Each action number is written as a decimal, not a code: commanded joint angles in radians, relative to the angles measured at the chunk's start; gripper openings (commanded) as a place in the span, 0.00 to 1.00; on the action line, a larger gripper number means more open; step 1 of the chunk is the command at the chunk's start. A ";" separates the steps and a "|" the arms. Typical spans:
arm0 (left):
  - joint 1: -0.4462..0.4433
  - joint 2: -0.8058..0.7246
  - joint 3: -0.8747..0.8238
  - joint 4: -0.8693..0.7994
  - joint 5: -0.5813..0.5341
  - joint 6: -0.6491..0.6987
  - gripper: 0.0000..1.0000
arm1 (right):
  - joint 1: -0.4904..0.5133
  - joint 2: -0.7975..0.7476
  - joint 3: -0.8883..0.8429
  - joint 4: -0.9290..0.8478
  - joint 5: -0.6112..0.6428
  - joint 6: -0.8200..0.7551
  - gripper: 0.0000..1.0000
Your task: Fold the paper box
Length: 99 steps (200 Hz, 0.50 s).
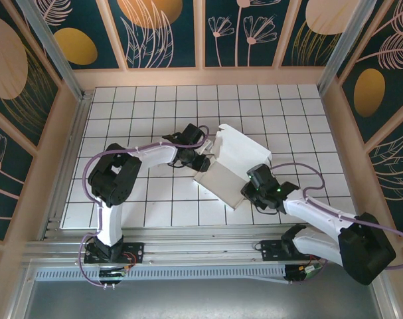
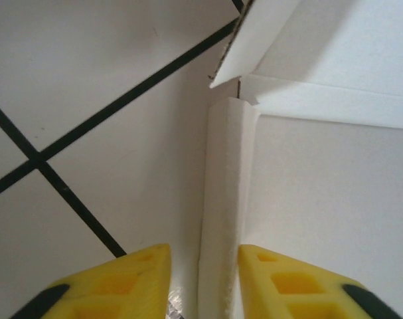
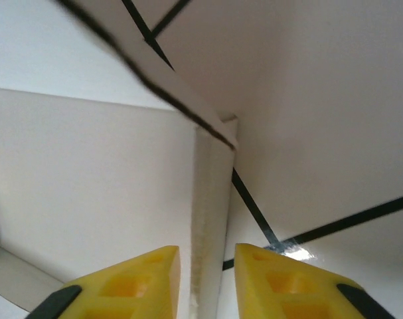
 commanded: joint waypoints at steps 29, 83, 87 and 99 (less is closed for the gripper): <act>-0.002 0.016 -0.015 -0.022 0.005 -0.008 0.22 | -0.005 0.068 0.063 0.034 0.068 -0.095 0.20; -0.032 0.020 -0.006 -0.044 -0.158 0.017 0.09 | 0.005 0.125 0.067 0.058 0.132 -0.125 0.16; -0.035 0.019 -0.007 -0.045 -0.175 0.019 0.08 | 0.008 0.127 0.070 0.057 0.144 -0.129 0.16; -0.050 0.021 -0.007 -0.042 -0.221 0.022 0.07 | 0.019 0.136 0.079 0.056 0.171 -0.142 0.16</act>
